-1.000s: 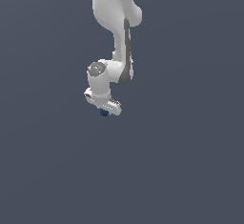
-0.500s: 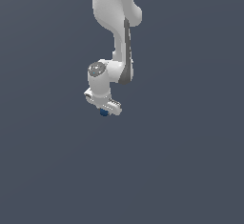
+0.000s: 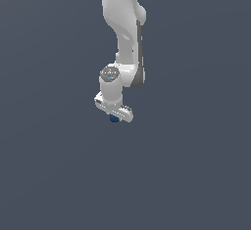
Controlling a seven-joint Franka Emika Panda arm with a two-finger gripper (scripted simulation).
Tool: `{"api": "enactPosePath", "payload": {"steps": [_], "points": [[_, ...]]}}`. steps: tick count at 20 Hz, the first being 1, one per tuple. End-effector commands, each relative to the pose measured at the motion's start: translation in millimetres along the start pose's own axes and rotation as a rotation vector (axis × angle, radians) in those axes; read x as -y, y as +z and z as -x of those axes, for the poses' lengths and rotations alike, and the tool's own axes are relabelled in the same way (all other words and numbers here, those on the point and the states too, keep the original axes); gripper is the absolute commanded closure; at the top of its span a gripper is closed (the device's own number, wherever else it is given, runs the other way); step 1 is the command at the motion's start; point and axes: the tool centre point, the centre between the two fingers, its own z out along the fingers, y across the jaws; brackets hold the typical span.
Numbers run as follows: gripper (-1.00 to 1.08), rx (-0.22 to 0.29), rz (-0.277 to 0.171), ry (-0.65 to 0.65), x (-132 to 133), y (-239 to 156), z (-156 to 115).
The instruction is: Pick up the object and move it to a goal position.
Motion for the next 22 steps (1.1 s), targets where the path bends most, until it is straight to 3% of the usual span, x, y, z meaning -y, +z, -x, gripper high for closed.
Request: {"api": "enactPosePath", "payload": {"steps": [1, 15, 22], "points": [[1.08, -0.001, -0.001, -0.001, 21.9, -1.6, -0.1], [1.08, -0.001, 0.0, -0.001, 169.7, -9.8, -4.2], [1.08, 0.0, 0.0, 0.0, 216.4, -12.1, -7.5]]}}
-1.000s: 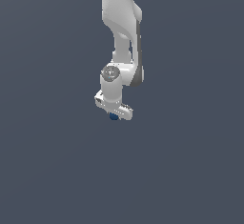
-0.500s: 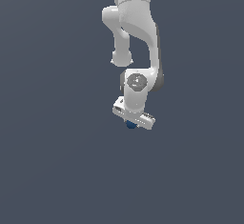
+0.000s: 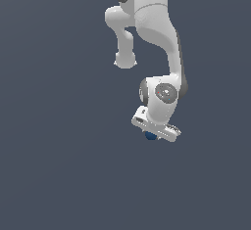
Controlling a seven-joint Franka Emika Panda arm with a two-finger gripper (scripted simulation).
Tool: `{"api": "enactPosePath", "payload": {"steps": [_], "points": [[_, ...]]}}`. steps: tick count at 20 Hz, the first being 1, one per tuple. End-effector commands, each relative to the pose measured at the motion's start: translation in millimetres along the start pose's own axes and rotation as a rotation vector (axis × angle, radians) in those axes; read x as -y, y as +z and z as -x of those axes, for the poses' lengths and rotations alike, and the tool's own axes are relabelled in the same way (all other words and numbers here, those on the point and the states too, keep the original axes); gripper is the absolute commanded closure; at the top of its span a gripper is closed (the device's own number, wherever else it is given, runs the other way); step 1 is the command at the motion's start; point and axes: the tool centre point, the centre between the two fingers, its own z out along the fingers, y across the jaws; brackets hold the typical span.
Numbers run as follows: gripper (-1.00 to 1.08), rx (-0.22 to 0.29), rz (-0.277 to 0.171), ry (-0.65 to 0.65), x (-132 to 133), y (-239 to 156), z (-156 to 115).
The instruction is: Pick up the object and move it to a goal position.
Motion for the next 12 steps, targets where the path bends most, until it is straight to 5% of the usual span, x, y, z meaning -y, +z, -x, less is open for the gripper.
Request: {"api": "enactPosePath", "payload": {"steps": [1, 12], "points": [[1.08, -0.001, 0.0, 0.002, 12.9, -1.2, -1.8], [1.08, -0.001, 0.0, 0.002, 34.3, -2.3, -4.4]]}}
